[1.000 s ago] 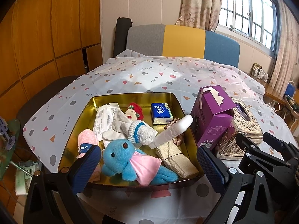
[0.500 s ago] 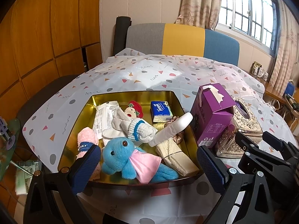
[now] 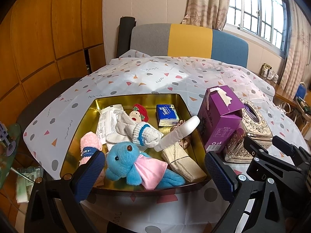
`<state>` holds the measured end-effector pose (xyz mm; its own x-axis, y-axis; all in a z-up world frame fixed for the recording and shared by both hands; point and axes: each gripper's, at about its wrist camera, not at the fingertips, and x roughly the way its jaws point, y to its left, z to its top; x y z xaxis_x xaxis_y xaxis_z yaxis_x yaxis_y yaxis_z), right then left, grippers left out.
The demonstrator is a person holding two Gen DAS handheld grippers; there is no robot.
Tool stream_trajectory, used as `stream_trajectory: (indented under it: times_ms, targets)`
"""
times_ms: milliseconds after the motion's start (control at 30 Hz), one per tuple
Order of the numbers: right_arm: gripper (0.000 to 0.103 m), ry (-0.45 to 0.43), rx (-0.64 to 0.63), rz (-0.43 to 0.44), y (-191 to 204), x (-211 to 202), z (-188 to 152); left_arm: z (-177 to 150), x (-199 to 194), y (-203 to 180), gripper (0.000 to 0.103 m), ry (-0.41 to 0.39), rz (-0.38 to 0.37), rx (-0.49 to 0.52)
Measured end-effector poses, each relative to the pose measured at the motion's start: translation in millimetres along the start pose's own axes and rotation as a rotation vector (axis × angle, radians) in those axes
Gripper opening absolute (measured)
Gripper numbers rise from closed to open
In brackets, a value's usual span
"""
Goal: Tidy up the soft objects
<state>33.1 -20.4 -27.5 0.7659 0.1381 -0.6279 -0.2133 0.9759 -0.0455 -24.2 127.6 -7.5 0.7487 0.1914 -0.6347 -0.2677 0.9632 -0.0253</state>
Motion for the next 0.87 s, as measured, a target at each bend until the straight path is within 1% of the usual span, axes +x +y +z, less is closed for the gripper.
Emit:
stream_trajectory:
  times_ms: [467, 567, 633, 700, 867]
  targets:
    - [0.079, -0.002, -0.002, 0.001, -0.4, -0.7, -0.2, -0.9, -0.4, 0.0, 0.103, 0.004, -0.002, 0.006]
    - [0.079, -0.001, -0.002, 0.000, -0.3, -0.5, -0.1, -1.0, -1.6, -0.1, 0.103, -0.011, 0.009, 0.021]
    - [0.079, 0.001, -0.001, 0.000, -0.2, -0.5, 0.3, -1.9, -3.9, -0.3, 0.103, -0.035, 0.019, 0.030]
    - [0.079, 0.001, 0.001, -0.002, -0.5, -0.7, 0.6, -1.8, -4.7, 0.6, 0.103, -0.045, 0.016, 0.030]
    - [0.079, -0.005, 0.010, -0.001, -4.3, -1.3, 1.4, 0.3, -1.6, 2.7, 0.102, -0.035, 0.012, 0.027]
